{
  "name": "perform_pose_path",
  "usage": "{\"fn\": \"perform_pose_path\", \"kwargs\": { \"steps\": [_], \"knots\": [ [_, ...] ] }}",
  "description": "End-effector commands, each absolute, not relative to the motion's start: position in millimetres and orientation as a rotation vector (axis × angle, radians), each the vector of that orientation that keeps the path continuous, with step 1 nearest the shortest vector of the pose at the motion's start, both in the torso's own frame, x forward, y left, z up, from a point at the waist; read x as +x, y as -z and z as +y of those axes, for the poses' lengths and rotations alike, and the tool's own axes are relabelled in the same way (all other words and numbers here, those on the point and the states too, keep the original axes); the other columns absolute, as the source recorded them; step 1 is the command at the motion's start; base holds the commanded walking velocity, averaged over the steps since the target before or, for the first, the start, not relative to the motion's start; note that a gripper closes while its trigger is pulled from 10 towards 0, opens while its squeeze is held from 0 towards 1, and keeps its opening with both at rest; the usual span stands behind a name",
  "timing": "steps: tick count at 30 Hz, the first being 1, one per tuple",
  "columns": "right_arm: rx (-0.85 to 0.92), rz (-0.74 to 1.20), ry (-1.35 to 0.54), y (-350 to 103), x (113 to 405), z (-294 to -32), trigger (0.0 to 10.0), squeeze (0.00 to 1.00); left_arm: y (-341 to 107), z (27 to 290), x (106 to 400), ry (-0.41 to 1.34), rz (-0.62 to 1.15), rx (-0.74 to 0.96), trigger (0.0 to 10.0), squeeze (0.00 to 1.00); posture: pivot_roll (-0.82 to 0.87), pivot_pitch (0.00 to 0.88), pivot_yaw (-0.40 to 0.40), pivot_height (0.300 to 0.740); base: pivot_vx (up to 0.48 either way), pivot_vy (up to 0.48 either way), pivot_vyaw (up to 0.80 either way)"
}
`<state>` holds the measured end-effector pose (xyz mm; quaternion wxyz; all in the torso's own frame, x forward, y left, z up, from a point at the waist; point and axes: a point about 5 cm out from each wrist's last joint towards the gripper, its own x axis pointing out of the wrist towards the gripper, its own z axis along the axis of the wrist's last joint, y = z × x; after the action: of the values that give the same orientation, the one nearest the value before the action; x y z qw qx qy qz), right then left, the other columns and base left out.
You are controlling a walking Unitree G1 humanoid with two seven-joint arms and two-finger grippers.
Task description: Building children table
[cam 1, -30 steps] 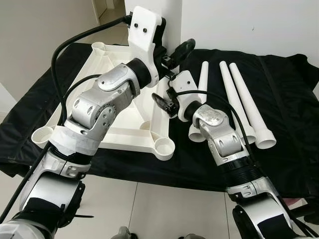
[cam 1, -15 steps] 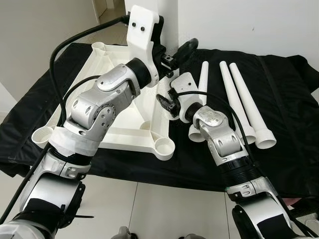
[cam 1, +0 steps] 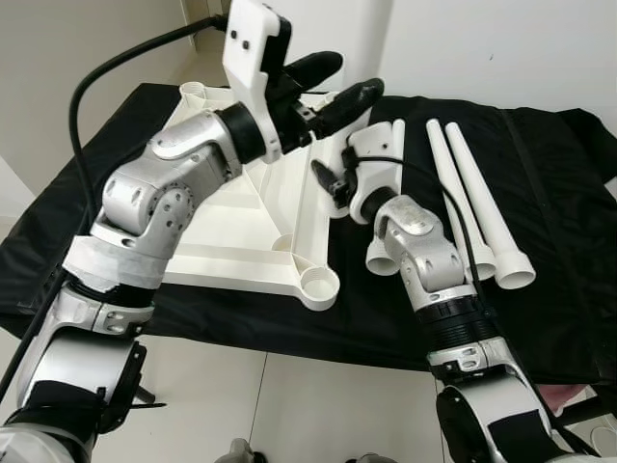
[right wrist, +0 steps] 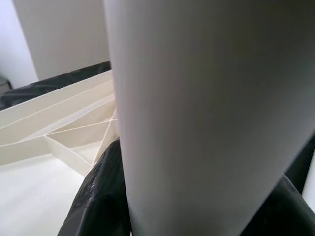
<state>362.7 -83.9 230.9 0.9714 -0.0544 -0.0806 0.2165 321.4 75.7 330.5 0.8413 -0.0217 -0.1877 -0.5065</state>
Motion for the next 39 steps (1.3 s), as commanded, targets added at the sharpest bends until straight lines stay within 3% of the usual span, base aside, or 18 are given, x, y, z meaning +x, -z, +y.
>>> {"fn": "perform_pose_path", "kwargs": {
  "steps": [1,10,20,23,31,39],
  "knots": [
    [-0.038,-0.148,-0.376,-228,366,-90,10.0,0.0,-333,93,324,1.017,-0.415,-0.102,10.0,0.0,-0.13,0.023,0.063,0.74,0.0,0.0,0.0],
    [0.03,-0.125,-0.33,-223,366,-97,10.0,0.0,-319,122,333,0.861,-0.408,-0.146,10.0,0.0,-0.12,0.016,0.052,0.74,0.0,0.0,0.0],
    [0.069,-0.152,-0.338,-217,357,-96,10.0,0.0,-267,147,342,0.635,-0.279,-0.13,10.0,0.0,-0.11,0.018,0.04,0.74,0.0,0.0,0.0],
    [0.076,-0.17,-0.331,-213,350,-99,10.0,0.0,-231,163,341,0.544,-0.217,-0.029,10.0,0.0,-0.11,0.022,0.046,0.74,0.0,0.0,0.0],
    [0.069,-0.18,-0.301,-212,348,-109,10.0,0.0,-190,175,326,0.61,-0.119,0.131,10.0,0.0,-0.11,0.02,0.052,0.74,0.0,0.0,0.0],
    [0.053,-0.205,-0.278,-218,350,-119,10.0,0.0,-143,176,305,0.826,0.084,0.297,10.0,0.0,-0.11,0.021,0.051,0.74,0.0,0.0,0.0]
  ]
}}
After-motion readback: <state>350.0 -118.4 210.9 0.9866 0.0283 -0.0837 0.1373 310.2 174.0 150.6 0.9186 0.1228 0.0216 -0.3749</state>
